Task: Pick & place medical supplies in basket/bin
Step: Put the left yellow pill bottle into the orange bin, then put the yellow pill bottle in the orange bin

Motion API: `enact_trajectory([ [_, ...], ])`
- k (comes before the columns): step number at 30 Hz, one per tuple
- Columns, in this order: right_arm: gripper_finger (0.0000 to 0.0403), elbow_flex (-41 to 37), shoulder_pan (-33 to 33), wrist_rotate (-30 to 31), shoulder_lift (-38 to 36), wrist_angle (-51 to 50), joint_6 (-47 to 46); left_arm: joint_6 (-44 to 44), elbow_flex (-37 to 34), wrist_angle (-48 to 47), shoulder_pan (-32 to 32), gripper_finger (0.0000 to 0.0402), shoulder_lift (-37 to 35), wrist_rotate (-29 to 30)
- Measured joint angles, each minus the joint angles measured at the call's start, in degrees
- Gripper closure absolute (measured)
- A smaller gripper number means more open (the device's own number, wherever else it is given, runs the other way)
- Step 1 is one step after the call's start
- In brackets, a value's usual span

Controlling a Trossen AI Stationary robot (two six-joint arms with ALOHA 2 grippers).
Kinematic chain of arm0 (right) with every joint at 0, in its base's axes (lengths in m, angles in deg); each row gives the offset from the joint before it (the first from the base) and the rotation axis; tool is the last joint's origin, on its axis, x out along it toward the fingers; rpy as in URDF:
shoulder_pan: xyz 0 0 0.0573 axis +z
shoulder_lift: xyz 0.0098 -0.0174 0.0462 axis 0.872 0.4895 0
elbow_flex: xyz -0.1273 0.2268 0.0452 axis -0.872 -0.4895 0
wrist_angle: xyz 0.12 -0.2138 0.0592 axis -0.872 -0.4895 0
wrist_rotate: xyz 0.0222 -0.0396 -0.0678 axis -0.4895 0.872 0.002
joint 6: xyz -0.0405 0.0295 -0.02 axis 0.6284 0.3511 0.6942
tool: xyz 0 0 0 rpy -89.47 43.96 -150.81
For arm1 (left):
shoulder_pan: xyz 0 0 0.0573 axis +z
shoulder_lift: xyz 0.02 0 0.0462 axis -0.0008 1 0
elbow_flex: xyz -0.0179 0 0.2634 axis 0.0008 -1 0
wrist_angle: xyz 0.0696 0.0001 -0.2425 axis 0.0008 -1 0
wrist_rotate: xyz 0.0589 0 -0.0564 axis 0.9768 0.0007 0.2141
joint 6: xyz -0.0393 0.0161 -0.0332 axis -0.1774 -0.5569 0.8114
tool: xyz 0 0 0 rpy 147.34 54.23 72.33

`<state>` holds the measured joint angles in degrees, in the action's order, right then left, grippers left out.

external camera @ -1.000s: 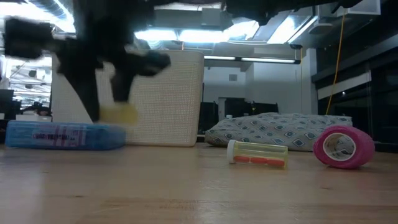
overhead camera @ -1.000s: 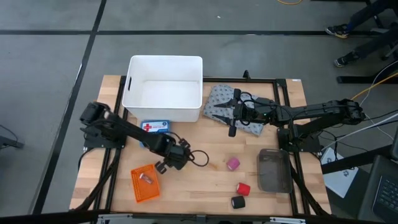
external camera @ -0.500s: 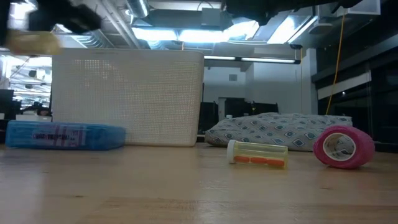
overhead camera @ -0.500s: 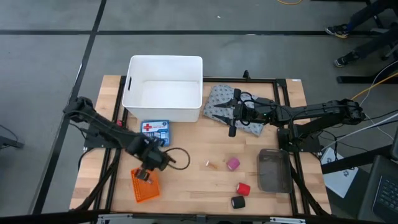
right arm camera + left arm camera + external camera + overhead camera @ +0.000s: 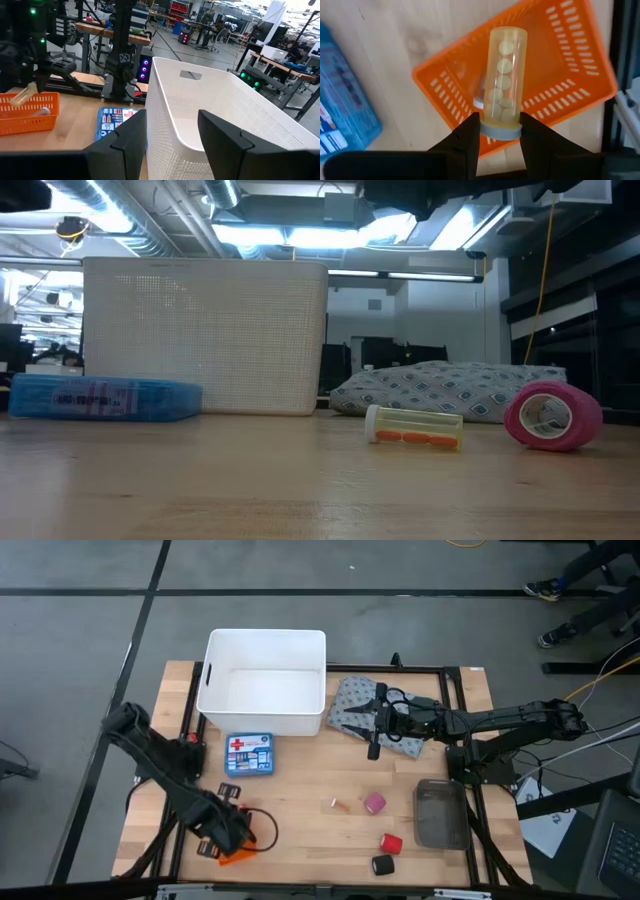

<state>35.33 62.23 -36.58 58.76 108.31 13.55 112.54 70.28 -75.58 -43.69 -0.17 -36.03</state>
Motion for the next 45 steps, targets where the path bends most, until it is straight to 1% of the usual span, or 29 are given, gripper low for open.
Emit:
enact_trajectory([
  [8,0.0225,0.0,0.0,0.0,0.0,0.0,0.0,1.6,0.0,-0.8,-1.0,0.0292,5.1,1.3],
  [13,0.0225,0.0,0.0,0.0,0.0,0.0,0.0,1.7,0.0,-3.5,-1.0,0.0276,8.1,1.2],
  [17,0.0225,0.0,0.0,0.0,0.0,0.0,0.0,2.5,-0.1,-6.6,-1.0,0.0253,8.7,2.5],
  [23,0.0225,0.0,0.0,0.0,0.0,0.0,0.0,2.3,-0.1,-6.5,-1.0,0.0219,8.6,2.8],
  [27,0.0225,0.0,0.0,0.1,0.0,0.0,0.0,0.5,-0.1,-6.5,-0.8,0.0209,8.5,3.7],
  [31,0.0225,0.0,0.0,0.2,0.0,0.0,0.0,-1.3,-0.1,-6.4,0.0,0.0210,8.5,4.3],
  [35,0.0224,0.0,0.0,0.2,0.0,0.0,-0.1,-5.2,-0.1,-6.4,1.5,0.0214,8.5,6.8],
  [40,0.0224,0.0,0.0,0.2,0.0,0.0,-0.2,-15.2,0.0,-5.8,5.8,0.0217,8.5,14.5],
  [43,0.0224,0.0,0.0,0.2,0.0,0.0,-0.2,-23.3,0.0,-2.1,9.9,0.0217,8.5,18.2],
  [45,0.0224,0.0,0.0,0.2,0.0,0.0,-0.2,-28.8,0.0,3.0,13.2,0.0217,8.5,19.0],
])
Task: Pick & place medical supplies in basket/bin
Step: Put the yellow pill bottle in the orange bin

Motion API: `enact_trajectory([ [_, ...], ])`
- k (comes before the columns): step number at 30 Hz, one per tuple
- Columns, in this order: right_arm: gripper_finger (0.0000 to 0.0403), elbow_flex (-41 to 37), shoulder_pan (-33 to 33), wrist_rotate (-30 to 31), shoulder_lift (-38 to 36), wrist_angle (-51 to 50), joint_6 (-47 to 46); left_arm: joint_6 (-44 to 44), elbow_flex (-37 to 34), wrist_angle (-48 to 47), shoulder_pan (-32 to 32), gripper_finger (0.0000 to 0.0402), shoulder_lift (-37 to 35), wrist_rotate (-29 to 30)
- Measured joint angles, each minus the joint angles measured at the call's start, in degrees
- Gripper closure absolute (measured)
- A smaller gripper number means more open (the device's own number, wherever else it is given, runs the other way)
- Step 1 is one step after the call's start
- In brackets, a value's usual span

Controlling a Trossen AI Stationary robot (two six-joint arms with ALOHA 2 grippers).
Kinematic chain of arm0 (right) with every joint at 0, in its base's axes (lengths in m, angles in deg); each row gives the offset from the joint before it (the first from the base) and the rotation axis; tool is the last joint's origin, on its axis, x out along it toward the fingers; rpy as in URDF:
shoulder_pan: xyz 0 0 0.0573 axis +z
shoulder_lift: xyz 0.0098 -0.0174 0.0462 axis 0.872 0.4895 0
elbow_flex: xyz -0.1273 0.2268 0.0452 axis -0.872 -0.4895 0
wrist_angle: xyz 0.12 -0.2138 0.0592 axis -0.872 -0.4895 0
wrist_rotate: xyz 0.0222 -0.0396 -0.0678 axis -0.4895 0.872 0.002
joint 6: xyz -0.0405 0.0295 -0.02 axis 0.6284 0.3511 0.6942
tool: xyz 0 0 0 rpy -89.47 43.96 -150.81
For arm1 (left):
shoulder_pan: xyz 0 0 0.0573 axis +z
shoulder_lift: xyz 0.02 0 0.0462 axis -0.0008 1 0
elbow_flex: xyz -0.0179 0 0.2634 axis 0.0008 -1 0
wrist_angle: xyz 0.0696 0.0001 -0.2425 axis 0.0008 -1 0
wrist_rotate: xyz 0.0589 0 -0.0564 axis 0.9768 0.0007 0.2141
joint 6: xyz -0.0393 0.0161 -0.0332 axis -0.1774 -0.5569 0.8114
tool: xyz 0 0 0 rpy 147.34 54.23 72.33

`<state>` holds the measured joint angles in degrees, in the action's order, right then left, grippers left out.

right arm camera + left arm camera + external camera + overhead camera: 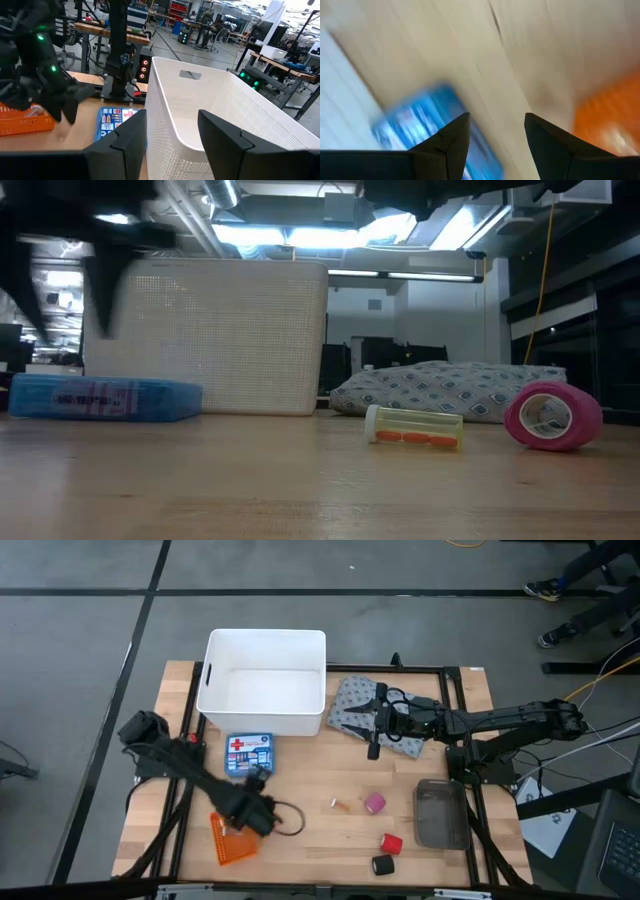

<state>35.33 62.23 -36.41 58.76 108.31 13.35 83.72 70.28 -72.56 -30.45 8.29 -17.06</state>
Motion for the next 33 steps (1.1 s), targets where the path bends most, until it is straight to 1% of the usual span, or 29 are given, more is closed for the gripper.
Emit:
enact_trajectory([
  [2,0.0224,0.0,0.0,0.0,0.0,0.0,0.0,-5.2,0.0,6.3,3.6,0.0217,0.0,-1.3],
  [7,0.0224,0.0,0.0,0.0,0.0,0.0,0.0,-16.1,0.0,23.0,11.4,0.0217,0.0,-7.9],
  [9,0.0224,0.0,0.0,0.0,0.0,0.0,0.0,-19.0,0.0,29.2,14.2,0.0217,0.0,-11.7],
  [11,0.0224,0.0,0.0,0.0,0.0,0.0,0.0,-21.2,0.1,34.2,16.3,0.0217,0.5,-14.2],
  [14,0.0224,0.0,0.0,0.0,0.0,0.0,0.0,-23.9,0.1,39.4,18.4,0.0217,2.2,-15.6],
  [17,0.0224,0.0,0.0,0.0,0.0,0.0,0.0,-25.3,0.1,43.7,19.1,0.0217,5.0,-16.0],
  [22,0.0224,0.0,0.0,0.0,0.0,0.0,0.0,-25.3,0.0,53.3,18.8,0.0217,11.0,-18.9],
  [27,0.0224,0.0,0.0,0.0,0.0,0.0,0.0,-24.1,0.0,61.2,18.6,0.0217,13.5,-22.1],
  [33,0.0224,0.0,0.0,0.0,0.0,0.0,0.0,-22.5,0.0,62.6,18.8,0.0217,13.5,-22.3],
])
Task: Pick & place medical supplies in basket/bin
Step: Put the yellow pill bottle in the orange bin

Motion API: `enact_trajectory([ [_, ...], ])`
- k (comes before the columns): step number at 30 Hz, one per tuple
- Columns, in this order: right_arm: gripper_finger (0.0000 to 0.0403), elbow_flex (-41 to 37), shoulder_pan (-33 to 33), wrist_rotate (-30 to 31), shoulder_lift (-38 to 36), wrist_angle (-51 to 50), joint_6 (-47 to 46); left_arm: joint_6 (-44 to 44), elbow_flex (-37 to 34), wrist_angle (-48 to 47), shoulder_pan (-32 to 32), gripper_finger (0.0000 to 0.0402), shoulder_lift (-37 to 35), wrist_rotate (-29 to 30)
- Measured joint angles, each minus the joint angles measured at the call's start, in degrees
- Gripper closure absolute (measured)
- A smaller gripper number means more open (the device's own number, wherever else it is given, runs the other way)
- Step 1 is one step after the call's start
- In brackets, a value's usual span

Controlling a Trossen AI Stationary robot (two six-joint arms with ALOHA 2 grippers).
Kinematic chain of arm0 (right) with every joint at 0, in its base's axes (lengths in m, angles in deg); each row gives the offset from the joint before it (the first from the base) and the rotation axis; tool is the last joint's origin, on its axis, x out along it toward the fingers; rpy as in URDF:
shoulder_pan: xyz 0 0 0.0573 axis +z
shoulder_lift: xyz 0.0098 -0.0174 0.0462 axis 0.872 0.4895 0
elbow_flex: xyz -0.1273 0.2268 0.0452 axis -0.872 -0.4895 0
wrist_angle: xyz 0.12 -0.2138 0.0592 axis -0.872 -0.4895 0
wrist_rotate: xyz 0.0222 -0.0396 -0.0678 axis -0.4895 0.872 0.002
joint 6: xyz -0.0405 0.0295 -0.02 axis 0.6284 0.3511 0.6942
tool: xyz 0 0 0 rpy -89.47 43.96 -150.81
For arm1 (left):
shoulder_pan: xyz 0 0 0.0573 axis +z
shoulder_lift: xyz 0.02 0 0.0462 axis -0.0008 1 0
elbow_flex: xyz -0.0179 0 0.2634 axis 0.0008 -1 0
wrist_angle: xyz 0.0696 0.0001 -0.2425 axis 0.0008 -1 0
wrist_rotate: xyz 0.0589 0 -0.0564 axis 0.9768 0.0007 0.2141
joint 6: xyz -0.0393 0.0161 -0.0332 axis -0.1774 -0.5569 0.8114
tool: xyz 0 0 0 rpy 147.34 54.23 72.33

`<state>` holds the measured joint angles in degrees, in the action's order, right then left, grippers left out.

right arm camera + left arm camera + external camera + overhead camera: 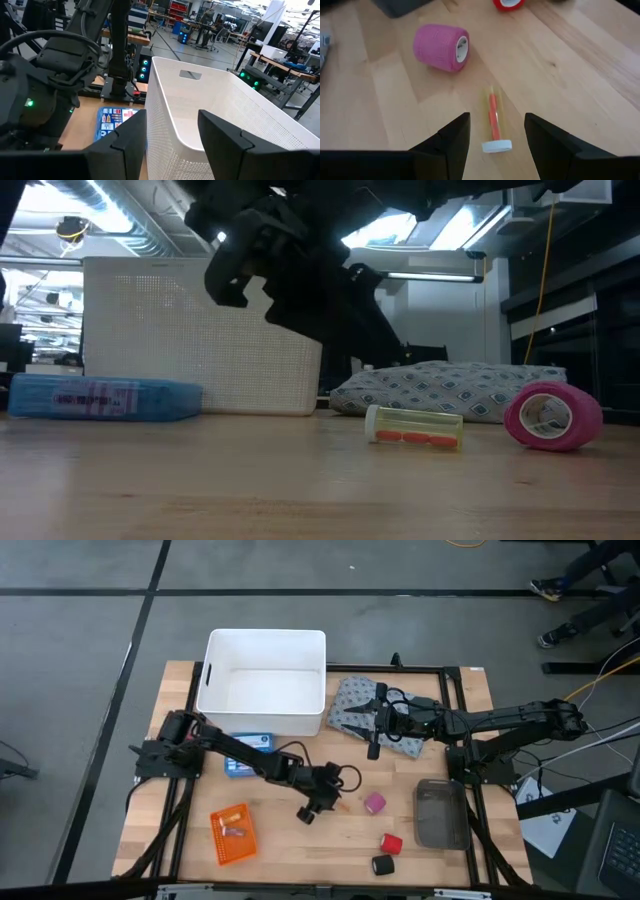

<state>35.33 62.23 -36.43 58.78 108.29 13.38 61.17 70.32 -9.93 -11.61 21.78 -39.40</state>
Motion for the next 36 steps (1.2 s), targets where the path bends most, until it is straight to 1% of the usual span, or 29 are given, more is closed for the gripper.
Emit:
enact_trajectory([
  [6,0.0224,0.0,0.0,0.0,0.0,0.0,0.0,1.8,0.0,1.4,0.5,0.0217,2.2,-0.6],
  [10,0.0224,0.0,0.0,-0.2,0.0,-0.1,0.0,2.7,0.0,4.7,0.9,0.0217,4.6,-3.0],
  [17,0.0225,0.0,0.0,-0.2,0.0,-0.9,-0.1,3.5,0.0,6.2,1.6,0.0217,6.2,-3.1],
  [26,0.0225,0.0,0.0,-0.2,0.0,-1.0,-0.1,3.6,0.0,1.4,1.7,0.0217,6.4,-3.1],
  [36,0.0225,0.0,0.0,-0.1,0.0,-1.0,-0.1,4.0,0.0,1.7,1.7,0.0217,6.4,-3.3],
])
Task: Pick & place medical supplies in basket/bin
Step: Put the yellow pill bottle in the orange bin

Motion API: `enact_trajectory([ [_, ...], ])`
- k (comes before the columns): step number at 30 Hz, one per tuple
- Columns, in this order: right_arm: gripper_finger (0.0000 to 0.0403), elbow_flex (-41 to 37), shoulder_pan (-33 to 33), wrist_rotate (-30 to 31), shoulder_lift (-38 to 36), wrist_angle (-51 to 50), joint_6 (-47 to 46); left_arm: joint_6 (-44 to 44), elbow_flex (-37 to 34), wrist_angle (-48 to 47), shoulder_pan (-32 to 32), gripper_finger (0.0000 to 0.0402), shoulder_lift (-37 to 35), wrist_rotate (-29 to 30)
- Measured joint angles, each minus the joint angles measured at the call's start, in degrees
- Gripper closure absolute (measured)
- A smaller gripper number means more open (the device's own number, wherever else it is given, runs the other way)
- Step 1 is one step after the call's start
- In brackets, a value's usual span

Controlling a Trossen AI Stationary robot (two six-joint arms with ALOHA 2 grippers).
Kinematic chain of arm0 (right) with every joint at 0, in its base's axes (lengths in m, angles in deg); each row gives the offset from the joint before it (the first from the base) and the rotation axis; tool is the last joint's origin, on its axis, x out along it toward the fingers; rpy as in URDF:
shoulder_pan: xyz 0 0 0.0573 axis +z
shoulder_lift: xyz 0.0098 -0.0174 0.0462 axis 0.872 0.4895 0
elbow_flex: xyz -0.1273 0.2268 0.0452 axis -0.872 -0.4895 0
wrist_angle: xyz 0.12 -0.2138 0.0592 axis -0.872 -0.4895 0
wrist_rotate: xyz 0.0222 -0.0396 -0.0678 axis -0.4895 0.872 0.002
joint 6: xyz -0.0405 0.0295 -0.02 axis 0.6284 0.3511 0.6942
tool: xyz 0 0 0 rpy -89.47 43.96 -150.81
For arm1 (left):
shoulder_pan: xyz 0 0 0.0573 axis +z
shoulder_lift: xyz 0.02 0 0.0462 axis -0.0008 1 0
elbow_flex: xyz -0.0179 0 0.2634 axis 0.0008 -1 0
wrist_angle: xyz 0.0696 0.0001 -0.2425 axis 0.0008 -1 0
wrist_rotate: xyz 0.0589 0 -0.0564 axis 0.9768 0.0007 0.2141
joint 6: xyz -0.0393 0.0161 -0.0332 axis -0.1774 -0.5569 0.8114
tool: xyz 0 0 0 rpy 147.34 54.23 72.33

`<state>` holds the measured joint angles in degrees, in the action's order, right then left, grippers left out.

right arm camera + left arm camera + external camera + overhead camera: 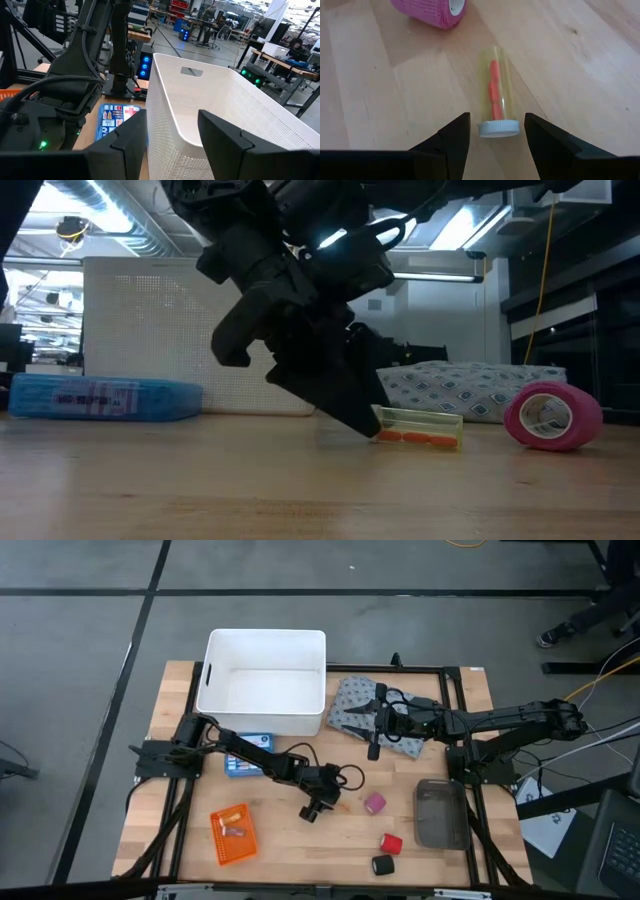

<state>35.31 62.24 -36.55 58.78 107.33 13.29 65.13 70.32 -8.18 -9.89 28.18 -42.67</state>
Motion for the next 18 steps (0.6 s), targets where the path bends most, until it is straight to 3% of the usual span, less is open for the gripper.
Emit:
enact_trajectory([
  [11,0.0225,0.0,0.0,0.2,0.0,0.0,0.0,0.7,0.0,0.5,0.0,0.0218,0.5,-1.2],
  [18,0.0225,0.0,0.0,0.2,0.0,0.0,-0.2,0.9,0.0,1.0,0.4,0.0263,0.5,-1.8],
])
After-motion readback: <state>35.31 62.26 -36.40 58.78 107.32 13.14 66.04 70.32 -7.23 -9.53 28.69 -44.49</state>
